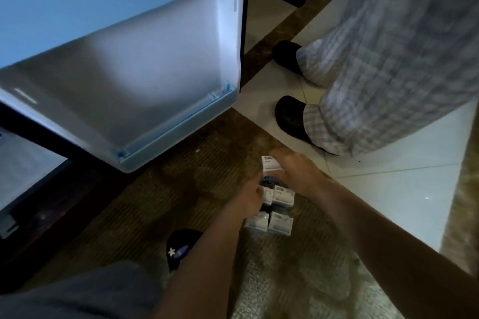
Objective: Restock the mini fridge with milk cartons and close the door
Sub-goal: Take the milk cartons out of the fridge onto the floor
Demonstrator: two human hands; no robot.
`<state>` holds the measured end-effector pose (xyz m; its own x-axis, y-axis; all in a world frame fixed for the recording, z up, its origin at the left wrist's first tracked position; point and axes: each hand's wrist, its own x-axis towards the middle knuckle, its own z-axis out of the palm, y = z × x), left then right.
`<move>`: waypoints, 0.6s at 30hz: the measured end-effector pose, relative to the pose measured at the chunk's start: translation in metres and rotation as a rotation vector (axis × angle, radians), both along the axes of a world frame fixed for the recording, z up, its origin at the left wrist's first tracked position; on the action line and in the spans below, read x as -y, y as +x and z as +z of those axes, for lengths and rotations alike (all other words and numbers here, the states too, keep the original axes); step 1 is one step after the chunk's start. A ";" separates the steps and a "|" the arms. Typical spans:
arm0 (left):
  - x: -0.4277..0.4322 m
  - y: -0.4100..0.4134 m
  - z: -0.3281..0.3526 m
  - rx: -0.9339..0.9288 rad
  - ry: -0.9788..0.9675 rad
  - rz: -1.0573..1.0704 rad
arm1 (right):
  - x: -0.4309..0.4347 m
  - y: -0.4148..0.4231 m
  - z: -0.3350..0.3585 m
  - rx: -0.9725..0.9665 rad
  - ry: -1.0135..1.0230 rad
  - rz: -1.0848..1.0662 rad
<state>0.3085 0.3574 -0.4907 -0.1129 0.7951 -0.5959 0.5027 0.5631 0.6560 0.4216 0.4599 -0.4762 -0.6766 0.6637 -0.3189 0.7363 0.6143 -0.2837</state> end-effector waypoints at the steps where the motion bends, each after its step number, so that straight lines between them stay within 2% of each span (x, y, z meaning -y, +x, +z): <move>1: -0.001 0.001 -0.004 -0.010 -0.002 0.005 | -0.002 0.001 -0.005 0.005 -0.018 -0.011; 8: -0.002 0.006 -0.019 0.031 -0.039 -0.034 | -0.009 0.005 -0.027 0.102 -0.123 -0.037; 12: 0.003 0.007 -0.024 0.103 -0.082 0.027 | -0.004 0.007 -0.031 0.187 -0.186 -0.009; 18: 0.004 0.009 -0.016 0.077 -0.090 0.027 | 0.004 0.008 -0.030 0.261 -0.146 -0.018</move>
<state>0.3174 0.3539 -0.5064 -0.0848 0.7351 -0.6726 0.4361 0.6343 0.6383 0.4299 0.4557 -0.5059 -0.5477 0.6093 -0.5734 0.8065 0.5669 -0.1679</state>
